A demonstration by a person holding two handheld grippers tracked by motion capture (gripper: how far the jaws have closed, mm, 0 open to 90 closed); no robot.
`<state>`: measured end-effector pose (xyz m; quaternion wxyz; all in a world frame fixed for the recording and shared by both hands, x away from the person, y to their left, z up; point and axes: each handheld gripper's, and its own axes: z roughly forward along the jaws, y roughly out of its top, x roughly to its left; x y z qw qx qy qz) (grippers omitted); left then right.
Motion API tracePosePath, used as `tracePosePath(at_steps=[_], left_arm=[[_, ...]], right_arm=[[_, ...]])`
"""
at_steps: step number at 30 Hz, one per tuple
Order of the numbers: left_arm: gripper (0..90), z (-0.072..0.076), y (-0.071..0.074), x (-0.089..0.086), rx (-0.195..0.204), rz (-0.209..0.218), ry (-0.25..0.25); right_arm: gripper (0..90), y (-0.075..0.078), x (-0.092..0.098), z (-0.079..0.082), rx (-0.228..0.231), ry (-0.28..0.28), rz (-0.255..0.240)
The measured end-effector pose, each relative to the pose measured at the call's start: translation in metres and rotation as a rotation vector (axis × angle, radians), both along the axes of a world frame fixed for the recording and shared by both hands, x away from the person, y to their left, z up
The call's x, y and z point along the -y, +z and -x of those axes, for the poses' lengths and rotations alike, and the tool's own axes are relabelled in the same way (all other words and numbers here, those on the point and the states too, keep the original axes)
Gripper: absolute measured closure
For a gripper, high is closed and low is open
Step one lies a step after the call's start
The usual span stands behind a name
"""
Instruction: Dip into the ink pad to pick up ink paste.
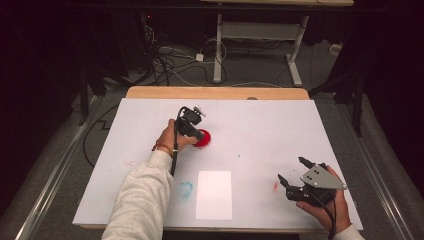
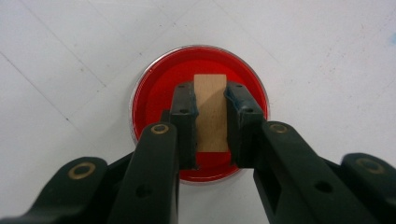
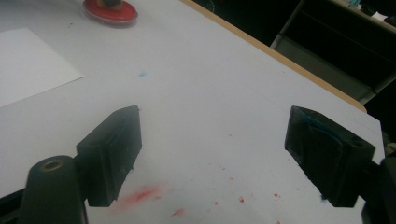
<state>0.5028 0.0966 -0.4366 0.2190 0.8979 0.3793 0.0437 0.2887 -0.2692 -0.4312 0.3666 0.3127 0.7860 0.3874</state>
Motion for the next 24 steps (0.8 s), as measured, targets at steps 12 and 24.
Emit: tracePosePath(at_steps=[12,24], left_arm=[[73.6,-0.0012,-0.0015,-0.0016,-0.013,0.018,0.007],[73.6,-0.0014,-0.0018,-0.0011,-0.013,0.015,0.008]], right_arm=[[16.6,0.0032,0.0014,0.0015,0.024,-0.006,-0.014],[16.7,0.0033,0.0014,0.0012,0.023,-0.009,-0.01]])
